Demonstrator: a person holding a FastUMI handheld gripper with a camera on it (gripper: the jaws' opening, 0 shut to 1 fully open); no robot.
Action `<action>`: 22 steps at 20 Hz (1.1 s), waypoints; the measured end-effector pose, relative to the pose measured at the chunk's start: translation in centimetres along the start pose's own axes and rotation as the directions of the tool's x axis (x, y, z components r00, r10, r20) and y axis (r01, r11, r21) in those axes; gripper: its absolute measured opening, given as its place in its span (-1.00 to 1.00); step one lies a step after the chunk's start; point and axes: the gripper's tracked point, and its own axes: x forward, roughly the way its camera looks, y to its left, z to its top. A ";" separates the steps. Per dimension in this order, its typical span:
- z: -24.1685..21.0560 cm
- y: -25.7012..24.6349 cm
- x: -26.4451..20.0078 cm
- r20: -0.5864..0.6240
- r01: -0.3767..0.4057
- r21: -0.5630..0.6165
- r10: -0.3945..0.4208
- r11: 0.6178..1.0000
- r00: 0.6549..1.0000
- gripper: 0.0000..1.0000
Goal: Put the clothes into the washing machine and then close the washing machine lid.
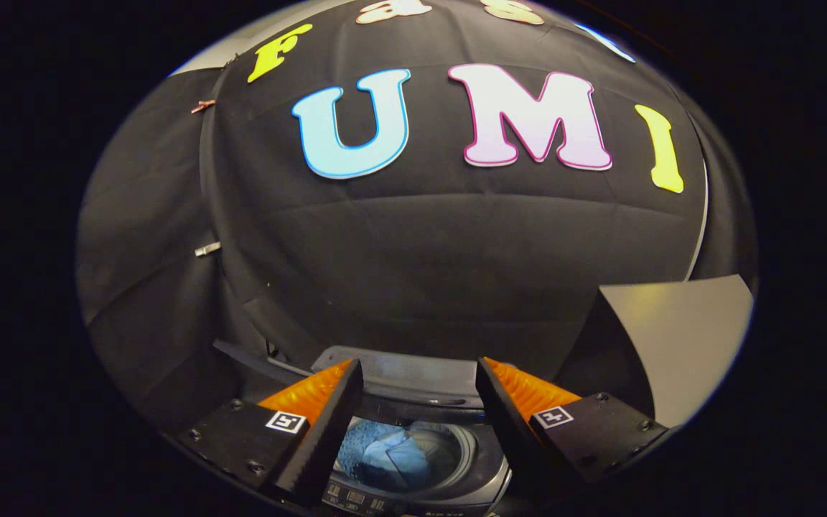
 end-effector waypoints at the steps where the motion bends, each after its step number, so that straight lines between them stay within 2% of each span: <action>1: -1.8 0.1 -0.4 -0.045 0.002 -0.024 -0.003 1.000 0.999 0.98; 4: -3.5 0.4 -1.5 -0.041 -0.018 -0.024 0.017 1.000 0.999 0.97; 15: -1.5 0.5 -7.1 0.043 -0.077 -0.022 0.078 0.997 0.996 0.97; 22: 3.2 -0.5 -15.7 0.217 -0.101 -0.061 0.112 0.993 0.970 0.97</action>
